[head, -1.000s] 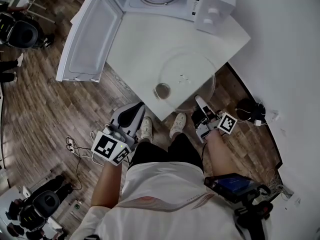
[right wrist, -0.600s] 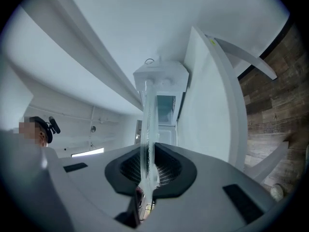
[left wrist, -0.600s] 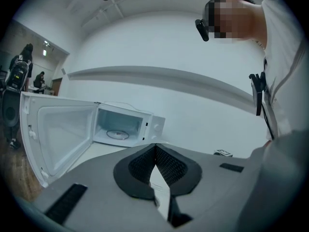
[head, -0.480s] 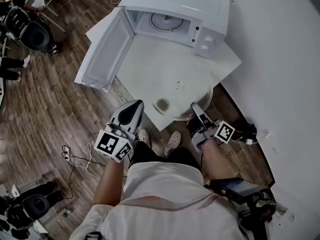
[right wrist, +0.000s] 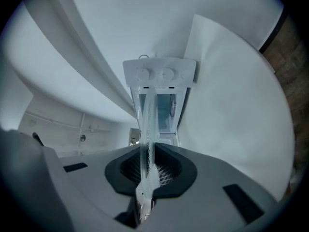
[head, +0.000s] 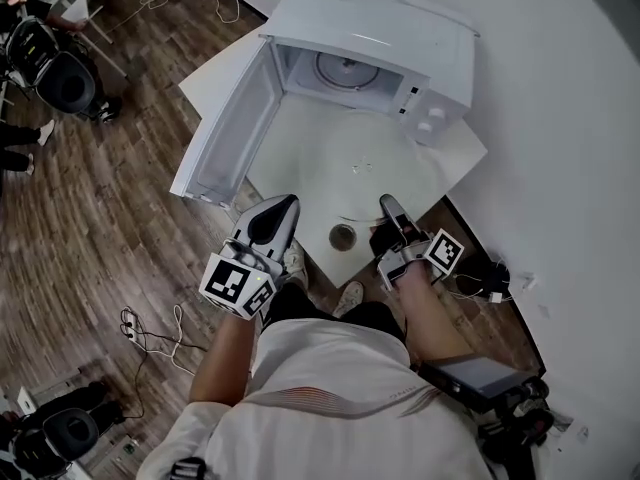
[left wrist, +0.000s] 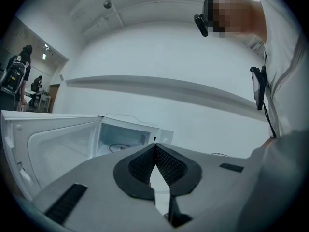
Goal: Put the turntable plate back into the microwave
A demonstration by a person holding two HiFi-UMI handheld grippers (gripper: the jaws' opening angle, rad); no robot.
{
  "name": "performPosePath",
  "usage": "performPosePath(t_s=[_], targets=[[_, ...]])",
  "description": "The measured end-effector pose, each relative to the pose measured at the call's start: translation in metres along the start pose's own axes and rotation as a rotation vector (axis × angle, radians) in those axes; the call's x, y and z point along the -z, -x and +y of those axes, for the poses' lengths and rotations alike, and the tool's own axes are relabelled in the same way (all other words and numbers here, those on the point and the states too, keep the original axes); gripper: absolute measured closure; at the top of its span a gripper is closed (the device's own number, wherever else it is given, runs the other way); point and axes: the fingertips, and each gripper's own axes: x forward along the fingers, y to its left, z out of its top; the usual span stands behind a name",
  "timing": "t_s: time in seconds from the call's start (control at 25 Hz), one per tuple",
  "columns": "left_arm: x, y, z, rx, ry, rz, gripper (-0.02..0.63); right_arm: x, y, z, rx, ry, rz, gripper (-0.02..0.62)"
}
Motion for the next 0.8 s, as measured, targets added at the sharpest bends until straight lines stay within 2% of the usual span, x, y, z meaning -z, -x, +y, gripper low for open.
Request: performPosePath(t_s=[0.24,0.8], targets=[[-0.002,-0.015,0.03,0.047,0.009,0.021,0.595,-0.01,-0.063,-0.021,0.043,-0.013,-0.079,0.568],[0.013,-0.03,0.071,0.119,0.045,0.079,0.595,-0.049,-0.179,-0.05,0.056,0.016,-0.233,0.568]])
